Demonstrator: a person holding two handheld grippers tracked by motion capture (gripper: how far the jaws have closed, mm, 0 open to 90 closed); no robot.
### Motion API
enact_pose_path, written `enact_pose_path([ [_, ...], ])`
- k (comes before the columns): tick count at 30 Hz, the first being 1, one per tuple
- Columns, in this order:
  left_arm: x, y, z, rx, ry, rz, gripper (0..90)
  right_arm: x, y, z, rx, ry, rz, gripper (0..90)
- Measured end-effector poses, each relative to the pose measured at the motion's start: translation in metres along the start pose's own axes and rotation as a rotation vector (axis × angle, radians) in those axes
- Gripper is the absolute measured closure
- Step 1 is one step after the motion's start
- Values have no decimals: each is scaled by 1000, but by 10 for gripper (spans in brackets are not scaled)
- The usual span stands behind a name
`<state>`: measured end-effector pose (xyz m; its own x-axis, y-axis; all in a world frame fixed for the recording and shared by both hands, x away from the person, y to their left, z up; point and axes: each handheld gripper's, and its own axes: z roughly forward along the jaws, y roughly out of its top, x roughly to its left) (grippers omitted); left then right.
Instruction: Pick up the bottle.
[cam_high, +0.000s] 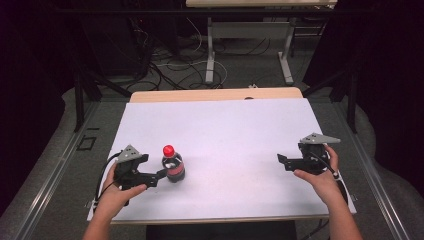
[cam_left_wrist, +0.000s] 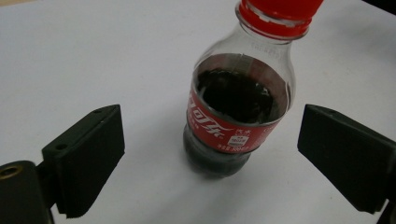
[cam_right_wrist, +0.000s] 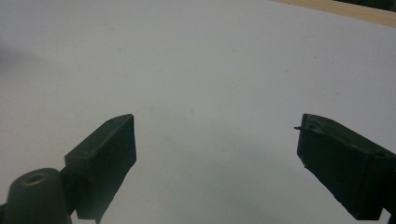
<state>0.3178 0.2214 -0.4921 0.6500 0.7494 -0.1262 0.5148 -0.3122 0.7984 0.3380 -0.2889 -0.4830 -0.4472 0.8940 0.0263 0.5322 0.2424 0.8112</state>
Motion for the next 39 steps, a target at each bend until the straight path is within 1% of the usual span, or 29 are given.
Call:
enact_pose_path([
  [1, -1, 0, 3, 11, -6, 4, 81, 1, 0, 1, 3, 9, 6, 113],
  [2, -3, -1, 7, 18, -5, 8, 81, 1, -1, 2, 13, 4, -2, 114],
  [3, -3, -1, 7, 18, -5, 8, 81, 2, -1, 3, 10, 14, -1, 114],
  [4, -5, -2, 13, 26, -4, 17, 82, 4, -1, 4, 13, 14, 3, 114],
  [5, -7, -2, 16, 27, -3, 27, 86, 4, -1, 4, 11, 5, -2, 114],
  [6, -7, -2, 16, 27, -3, 27, 89, 4, -1, 4, 9, 5, -6, 114],
  [7, -9, -2, 20, 21, -2, 39, 94, 4, -1, 4, 9, 6, -2, 114],
  [9, -9, -3, 24, 24, 1, 42, 113, 4, -1, 4, 9, 14, 3, 114],
  [11, -9, -3, 27, 17, -2, 35, 136, 3, -1, 4, 7, 6, 1, 115],
  [12, -9, -3, 28, 17, -7, 27, 156, 3, -1, 4, 6, 6, 0, 117],
  [13, -9, -3, 29, 23, -12, 24, 158, 4, -1, 4, 9, 9, 7, 118],
  [15, -9, -3, 31, 27, -10, 31, 160, 3, -2, 5, 10, 9, 2, 118],
  [17, -10, -3, 36, 29, -9, 36, 163, 3, -2, 5, 12, 4, 0, 118],
  [18, -11, -3, 39, 33, -2, 37, 170, 3, -2, 6, 12, 10, 2, 118],
  [20, -11, -3, 41, 30, -5, 39, 192, 3, -2, 6, 16, 2, -2, 119],
  [22, -12, -4, 42, 19, 2, 39, 215, 4, -3, 7, 13, 1, 5, 120],
  [24, -14, -4, 41, 1, 18, 48, 258, 4, -3, 7, 13, 5, 0, 122],
  [25, -14, -5, 40, 0, 22, 49, 273, 4, -3, 7, 15, 6, -1, 122],
  [28, -15, -6, 40, -8, 26, 56, 281, 5, -3, 9, 18, 7, -1, 122],
  [29, -16, -6, 40, -6, 33, 61, 283, 5, -3, 8, 21, 3, -2, 123],
  [31, -15, -5, 39, 0, 34, 66, 286, 5, -3, 9, 20, 6, 0, 123],
  [32, -15, -5, 39, 0, 34, 64, 288, 6, -4, 9, 20, 5, 5, 123],
  [34, -16, -5, 39, -3, 41, 74, 291, 6, -4, 10, 21, 10, 1, 123],
  [36, -17, -6, 39, -2, 41, 74, 292, 6, -4, 10, 20, 7, -2, 123],
  [37, -17, -6, 39, -5, 46, 82, 292, 6, -4, 10, 20, 11, 1, 123],
  [39, -17, -6, 39, -4, 49, 81, 292, 6, -4, 10, 19, 10, -1, 123],
])
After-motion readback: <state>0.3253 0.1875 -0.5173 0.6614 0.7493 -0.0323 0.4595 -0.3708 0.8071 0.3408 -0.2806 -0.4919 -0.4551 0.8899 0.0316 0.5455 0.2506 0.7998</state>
